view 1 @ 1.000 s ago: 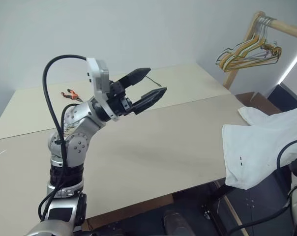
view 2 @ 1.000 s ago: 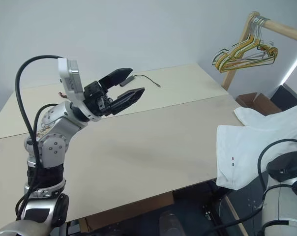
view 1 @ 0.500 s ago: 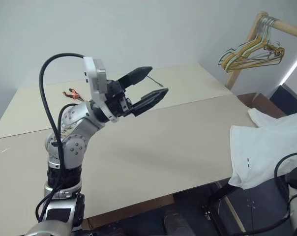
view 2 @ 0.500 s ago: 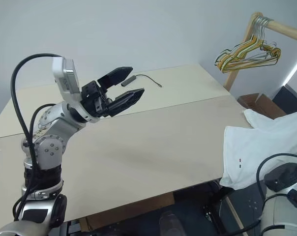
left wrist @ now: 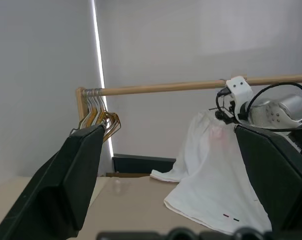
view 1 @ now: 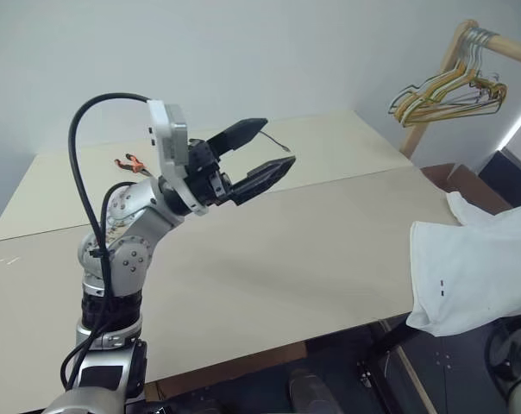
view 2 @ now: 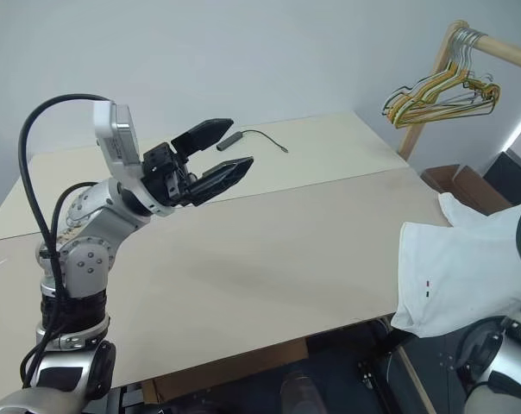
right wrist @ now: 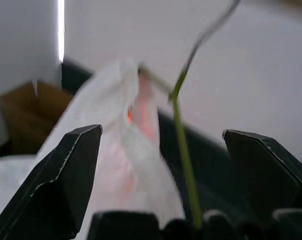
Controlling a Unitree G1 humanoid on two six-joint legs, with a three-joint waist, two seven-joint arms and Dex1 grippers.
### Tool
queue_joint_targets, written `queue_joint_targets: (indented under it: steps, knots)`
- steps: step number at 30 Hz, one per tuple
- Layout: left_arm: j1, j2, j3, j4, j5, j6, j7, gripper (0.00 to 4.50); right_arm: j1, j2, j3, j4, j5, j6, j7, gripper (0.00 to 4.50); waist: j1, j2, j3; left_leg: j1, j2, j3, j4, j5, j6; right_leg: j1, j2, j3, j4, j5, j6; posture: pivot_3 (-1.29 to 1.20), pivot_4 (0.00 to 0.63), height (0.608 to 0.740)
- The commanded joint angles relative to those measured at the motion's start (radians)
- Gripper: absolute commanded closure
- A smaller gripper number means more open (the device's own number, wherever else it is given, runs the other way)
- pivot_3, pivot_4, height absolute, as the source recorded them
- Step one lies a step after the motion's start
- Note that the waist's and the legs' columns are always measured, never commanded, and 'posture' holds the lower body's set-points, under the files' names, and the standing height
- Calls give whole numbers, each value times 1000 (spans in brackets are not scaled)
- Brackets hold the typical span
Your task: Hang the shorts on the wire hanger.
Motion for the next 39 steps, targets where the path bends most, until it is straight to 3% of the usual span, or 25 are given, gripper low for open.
queue_joint_targets:
  steps: [1,5,8,12,15,18,22,26,29,39]
  knots:
    - [-18,9,5,1,-11,-2,-9,0,28,0,29,-115,-37,-196,-36,24,-1,0,0,0,0,0,0,0,0,0,0,0,0,0,0,-249,47,740]
    - [-9,25,5,2,9,-3,-4,0,96,81,63,-295,-7,-542,-32,24,-2,0,0,1,0,0,0,0,0,1,0,0,0,-3,5,-239,44,740]
    - [25,41,3,-3,66,-27,27,0,105,119,164,-377,18,-610,40,24,-2,0,0,2,0,0,-1,0,0,1,1,2,0,-3,5,-195,37,740]
    - [133,69,30,-46,130,-76,53,0,81,212,373,-437,264,-595,328,24,0,-2,2,10,2,0,-4,-1,1,12,3,3,-2,-1,3,-125,29,740]
    - [253,136,26,-97,219,-118,46,0,112,197,550,-405,385,-559,626,24,21,-4,2,18,3,-2,-6,-1,1,15,3,1,-3,-3,5,-42,17,740]
    - [364,198,63,-155,232,-116,42,0,107,161,679,-343,415,-585,849,24,78,-4,3,17,3,-4,-7,-1,2,13,2,1,-4,1,-3,25,17,740]
    - [472,256,120,-235,220,-97,43,0,68,133,714,-252,451,-578,1014,24,170,-8,5,11,2,-4,-6,-1,2,6,1,-1,-3,1,-3,107,31,740]
    - [546,289,149,-292,211,-83,39,0,80,125,705,-234,450,-587,1060,24,256,-11,7,8,2,-2,-6,-1,1,0,1,-3,-2,2,-5,129,36,740]
    - [567,303,165,-302,209,-80,46,0,97,120,697,-241,433,-588,1062,24,293,-11,7,7,2,-2,-7,-1,1,0,1,-4,-1,1,-7,129,35,740]
    - [522,317,151,-267,212,-77,29,0,151,118,666,-293,408,-577,1032,24,304,-11,7,7,3,-2,-7,1,-1,0,3,-5,-1,2,-8,108,27,740]
